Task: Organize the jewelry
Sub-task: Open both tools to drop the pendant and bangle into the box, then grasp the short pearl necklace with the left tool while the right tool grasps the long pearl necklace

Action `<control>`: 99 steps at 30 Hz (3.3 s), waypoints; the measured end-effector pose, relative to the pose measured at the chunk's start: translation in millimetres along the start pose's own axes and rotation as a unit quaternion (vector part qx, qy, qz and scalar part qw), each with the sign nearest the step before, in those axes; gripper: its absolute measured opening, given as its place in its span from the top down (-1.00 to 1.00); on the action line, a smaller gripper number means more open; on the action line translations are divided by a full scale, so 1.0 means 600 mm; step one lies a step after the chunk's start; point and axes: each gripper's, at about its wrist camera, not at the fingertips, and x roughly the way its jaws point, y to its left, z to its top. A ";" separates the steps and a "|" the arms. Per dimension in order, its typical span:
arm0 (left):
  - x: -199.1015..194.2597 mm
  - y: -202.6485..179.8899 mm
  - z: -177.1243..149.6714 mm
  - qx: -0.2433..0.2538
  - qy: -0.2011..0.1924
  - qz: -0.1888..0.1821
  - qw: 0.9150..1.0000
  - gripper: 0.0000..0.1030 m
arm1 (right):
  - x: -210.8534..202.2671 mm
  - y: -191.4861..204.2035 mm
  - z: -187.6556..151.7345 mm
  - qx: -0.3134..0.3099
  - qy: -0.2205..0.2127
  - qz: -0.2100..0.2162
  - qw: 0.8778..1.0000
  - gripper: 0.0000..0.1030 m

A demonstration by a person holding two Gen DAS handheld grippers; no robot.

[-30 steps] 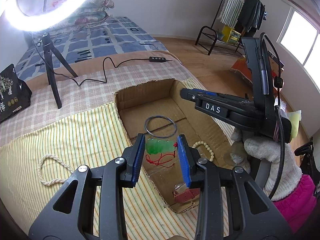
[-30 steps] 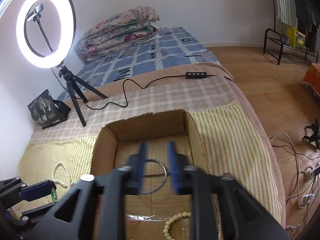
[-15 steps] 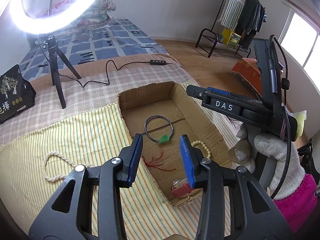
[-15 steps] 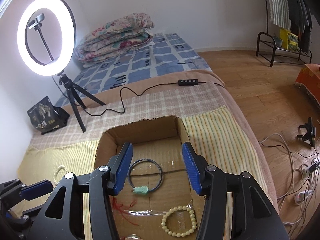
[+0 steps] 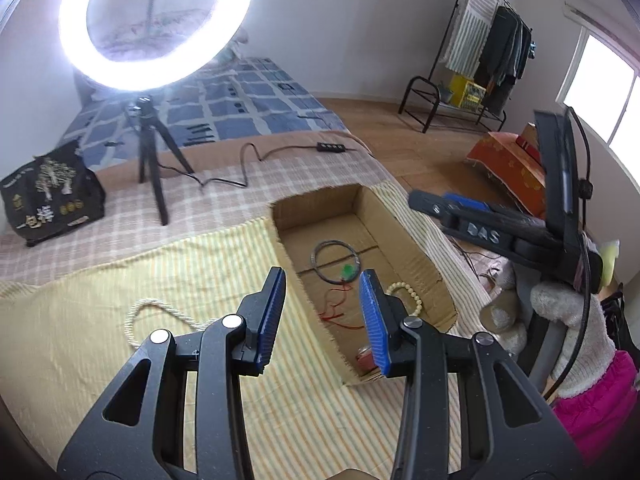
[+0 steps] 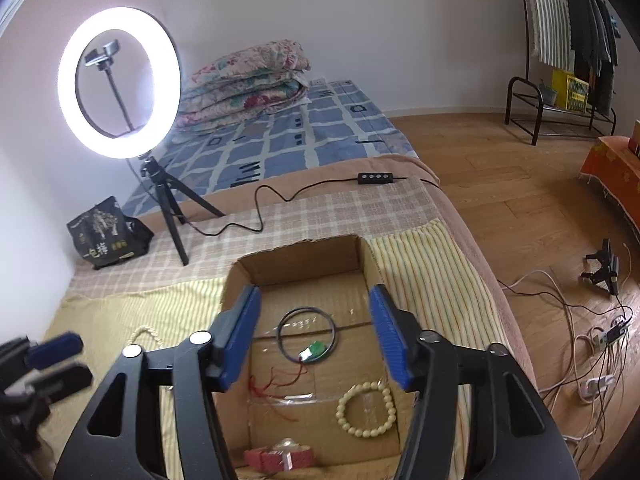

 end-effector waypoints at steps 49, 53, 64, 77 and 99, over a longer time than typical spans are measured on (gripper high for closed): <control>0.002 0.365 -0.236 -0.185 0.151 0.038 0.970 0.10 | 0.128 0.277 -0.167 -0.134 0.149 0.093 0.975 -0.28; 0.025 0.362 -0.248 -0.196 0.173 0.030 0.965 0.10 | 0.143 0.278 -0.173 -0.136 0.162 0.095 0.973 -0.07; 0.053 0.360 -0.252 -0.200 0.188 0.036 0.961 0.16 | 0.158 0.284 -0.185 -0.149 0.178 0.096 0.968 0.06; 0.096 0.363 -0.255 -0.207 0.205 0.052 0.955 0.20 | 0.177 0.291 -0.182 -0.150 0.185 0.094 0.967 0.07; 0.101 0.372 -0.251 -0.200 0.183 0.079 0.959 0.89 | 0.244 0.331 -0.201 -0.210 0.184 0.045 0.959 0.19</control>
